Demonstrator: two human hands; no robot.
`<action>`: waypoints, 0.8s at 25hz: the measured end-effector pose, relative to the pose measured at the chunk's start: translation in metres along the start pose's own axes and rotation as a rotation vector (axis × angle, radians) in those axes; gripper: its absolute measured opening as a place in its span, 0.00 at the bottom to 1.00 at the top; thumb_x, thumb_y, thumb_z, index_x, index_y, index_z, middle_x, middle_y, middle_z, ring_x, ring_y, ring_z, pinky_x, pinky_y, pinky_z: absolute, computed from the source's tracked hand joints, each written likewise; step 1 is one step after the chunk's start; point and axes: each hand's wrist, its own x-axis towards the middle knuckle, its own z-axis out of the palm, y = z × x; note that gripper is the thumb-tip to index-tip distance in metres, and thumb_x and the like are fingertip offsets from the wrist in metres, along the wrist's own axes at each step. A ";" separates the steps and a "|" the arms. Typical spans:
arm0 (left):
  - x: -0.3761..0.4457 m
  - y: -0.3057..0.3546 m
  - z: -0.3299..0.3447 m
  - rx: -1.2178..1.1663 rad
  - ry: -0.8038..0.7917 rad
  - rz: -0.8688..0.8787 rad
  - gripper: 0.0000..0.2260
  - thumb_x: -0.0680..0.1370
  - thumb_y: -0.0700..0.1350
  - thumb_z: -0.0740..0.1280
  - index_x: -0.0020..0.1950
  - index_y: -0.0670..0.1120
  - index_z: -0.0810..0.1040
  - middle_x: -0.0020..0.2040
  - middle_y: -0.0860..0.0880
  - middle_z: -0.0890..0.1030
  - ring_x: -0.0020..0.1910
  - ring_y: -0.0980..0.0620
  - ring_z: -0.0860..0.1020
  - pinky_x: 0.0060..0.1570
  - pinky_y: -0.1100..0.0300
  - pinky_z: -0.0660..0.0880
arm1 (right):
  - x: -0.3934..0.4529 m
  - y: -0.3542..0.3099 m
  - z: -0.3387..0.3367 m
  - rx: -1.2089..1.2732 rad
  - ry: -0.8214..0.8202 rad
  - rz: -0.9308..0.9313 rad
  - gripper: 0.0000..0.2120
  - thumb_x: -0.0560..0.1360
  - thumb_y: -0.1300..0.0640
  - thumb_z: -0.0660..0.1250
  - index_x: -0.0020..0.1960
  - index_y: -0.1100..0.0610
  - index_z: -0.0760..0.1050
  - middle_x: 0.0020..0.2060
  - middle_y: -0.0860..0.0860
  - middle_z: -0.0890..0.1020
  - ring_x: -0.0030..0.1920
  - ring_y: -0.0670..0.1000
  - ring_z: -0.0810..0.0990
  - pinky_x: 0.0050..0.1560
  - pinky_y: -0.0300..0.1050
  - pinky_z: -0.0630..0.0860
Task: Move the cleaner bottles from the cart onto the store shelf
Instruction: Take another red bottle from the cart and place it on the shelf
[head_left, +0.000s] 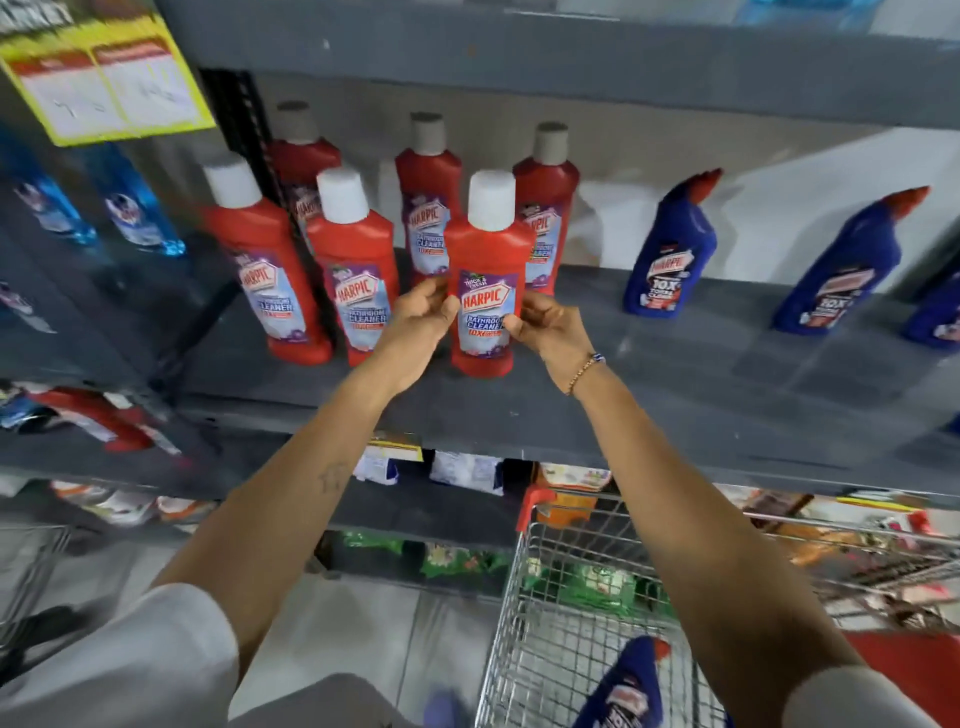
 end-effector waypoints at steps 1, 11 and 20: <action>0.006 -0.003 -0.002 0.012 0.007 -0.017 0.13 0.79 0.36 0.57 0.63 0.43 0.70 0.57 0.46 0.79 0.52 0.59 0.78 0.60 0.59 0.73 | 0.004 0.003 0.003 -0.007 0.005 0.003 0.32 0.63 0.52 0.73 0.62 0.65 0.71 0.40 0.38 0.85 0.46 0.40 0.82 0.46 0.34 0.78; -0.028 -0.018 0.021 0.259 0.392 0.116 0.14 0.79 0.44 0.60 0.64 0.42 0.71 0.60 0.48 0.77 0.51 0.69 0.75 0.54 0.71 0.72 | -0.015 0.000 -0.011 -0.223 0.006 0.066 0.22 0.70 0.60 0.71 0.62 0.61 0.71 0.55 0.52 0.79 0.45 0.32 0.79 0.50 0.31 0.77; -0.157 -0.136 0.194 0.437 -0.163 -0.070 0.07 0.79 0.43 0.61 0.48 0.42 0.77 0.39 0.48 0.81 0.38 0.53 0.79 0.38 0.70 0.72 | -0.254 0.115 -0.093 -0.085 0.702 0.372 0.22 0.78 0.55 0.58 0.32 0.67 0.75 0.23 0.50 0.77 0.24 0.45 0.73 0.27 0.33 0.69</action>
